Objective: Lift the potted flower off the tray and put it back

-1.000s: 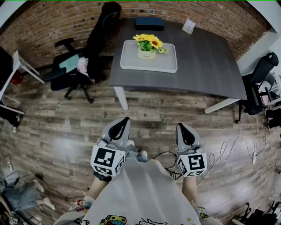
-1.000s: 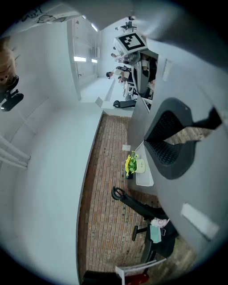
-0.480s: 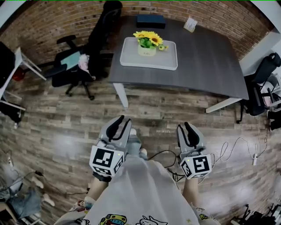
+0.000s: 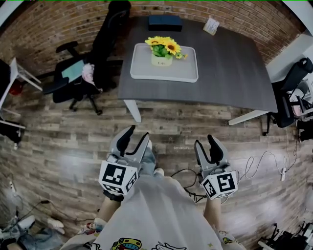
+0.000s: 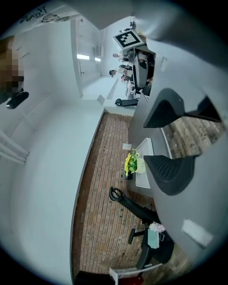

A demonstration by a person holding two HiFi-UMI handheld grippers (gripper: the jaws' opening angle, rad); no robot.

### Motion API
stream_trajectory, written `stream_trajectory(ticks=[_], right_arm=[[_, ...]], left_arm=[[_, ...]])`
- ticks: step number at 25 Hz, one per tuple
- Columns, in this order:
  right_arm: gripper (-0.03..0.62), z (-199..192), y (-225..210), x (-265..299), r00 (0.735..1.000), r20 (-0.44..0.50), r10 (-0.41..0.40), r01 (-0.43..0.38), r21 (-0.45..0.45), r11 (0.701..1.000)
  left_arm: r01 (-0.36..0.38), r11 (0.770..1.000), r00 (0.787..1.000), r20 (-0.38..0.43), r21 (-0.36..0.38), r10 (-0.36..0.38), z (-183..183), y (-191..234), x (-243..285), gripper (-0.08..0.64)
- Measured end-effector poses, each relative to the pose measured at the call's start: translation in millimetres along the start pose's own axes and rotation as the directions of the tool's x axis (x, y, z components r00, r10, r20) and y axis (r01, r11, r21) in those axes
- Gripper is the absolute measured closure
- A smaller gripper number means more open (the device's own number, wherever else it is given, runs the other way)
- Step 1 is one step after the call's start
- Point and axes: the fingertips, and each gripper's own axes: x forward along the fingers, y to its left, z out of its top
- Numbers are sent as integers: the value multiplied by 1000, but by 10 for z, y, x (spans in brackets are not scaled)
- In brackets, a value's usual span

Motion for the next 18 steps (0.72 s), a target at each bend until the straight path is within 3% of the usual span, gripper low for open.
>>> stream_trajectory(ticks=[14,18], right_arm=[[327,544,-307,1440,999,34,16,-17,27,999],[314,619,-346,1685,999,49,12,-16,71,997]], left_arm=[[46,999,999,1,5,-46,522,1019,1019,273],[51,999,999,-15,15,-51,516,1235,1142,259]])
